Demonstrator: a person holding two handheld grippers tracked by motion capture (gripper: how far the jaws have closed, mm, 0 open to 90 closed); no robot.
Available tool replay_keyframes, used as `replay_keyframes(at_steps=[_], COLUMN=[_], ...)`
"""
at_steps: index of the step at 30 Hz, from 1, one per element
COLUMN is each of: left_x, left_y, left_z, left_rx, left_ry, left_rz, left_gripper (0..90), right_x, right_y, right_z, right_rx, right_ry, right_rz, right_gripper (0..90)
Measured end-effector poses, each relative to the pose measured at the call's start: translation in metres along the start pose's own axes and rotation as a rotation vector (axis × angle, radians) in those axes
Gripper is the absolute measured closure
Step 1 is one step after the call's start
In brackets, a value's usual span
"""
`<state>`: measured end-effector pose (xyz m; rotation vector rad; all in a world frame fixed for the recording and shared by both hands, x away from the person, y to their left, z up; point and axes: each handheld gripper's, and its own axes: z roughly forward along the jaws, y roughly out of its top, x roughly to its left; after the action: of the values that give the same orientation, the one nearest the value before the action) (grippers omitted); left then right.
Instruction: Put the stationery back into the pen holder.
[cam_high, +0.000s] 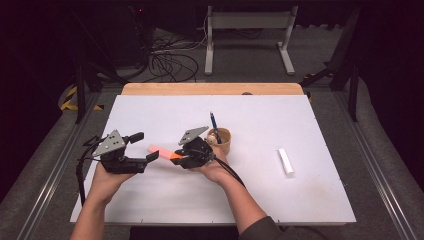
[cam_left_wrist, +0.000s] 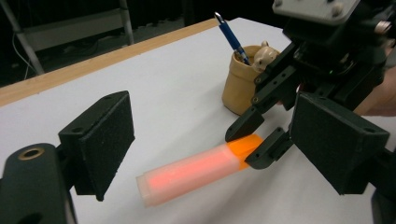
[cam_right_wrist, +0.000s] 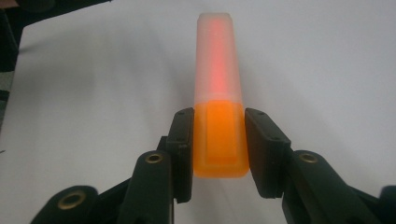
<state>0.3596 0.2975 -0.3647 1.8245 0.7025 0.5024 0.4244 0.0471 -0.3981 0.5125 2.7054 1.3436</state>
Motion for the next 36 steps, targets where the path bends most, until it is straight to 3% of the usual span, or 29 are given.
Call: replay_keyframes(at_steps=[4,14,19,27,31,36], left_x=[-0.009,-0.038,-0.046,-0.052,-0.055,-0.06], left_y=[0.0,0.001,-0.003,-0.008,-0.01,-0.012], left_z=[0.007,0.031,0.039,0.046,0.048,0.05], left_rx=[0.003,0.018,0.039,0.071,0.09,0.108], left_ry=[-0.002,-0.02,0.001,0.056,0.084,0.087], left_rz=[0.031,0.155,0.224,0.301,0.362,0.421], left_gripper=[17.5,19.8,20.4,21.0,22.7,26.8], right_x=[0.005,0.008,0.008,0.007,0.007,0.008], right_y=[-0.003,-0.021,-0.025,-0.029,-0.029,-0.03], right_z=[-0.014,-0.055,-0.068,-0.073,-0.074,-0.071], right_rx=[-0.002,-0.03,-0.048,-0.033,-0.023,0.003], right_ry=[-0.01,-0.032,-0.03,0.019,0.031,0.041], right_rz=[0.008,0.042,0.059,0.082,0.083,0.085], right_gripper=[65.7,65.7,65.6,65.7,65.6,65.6])
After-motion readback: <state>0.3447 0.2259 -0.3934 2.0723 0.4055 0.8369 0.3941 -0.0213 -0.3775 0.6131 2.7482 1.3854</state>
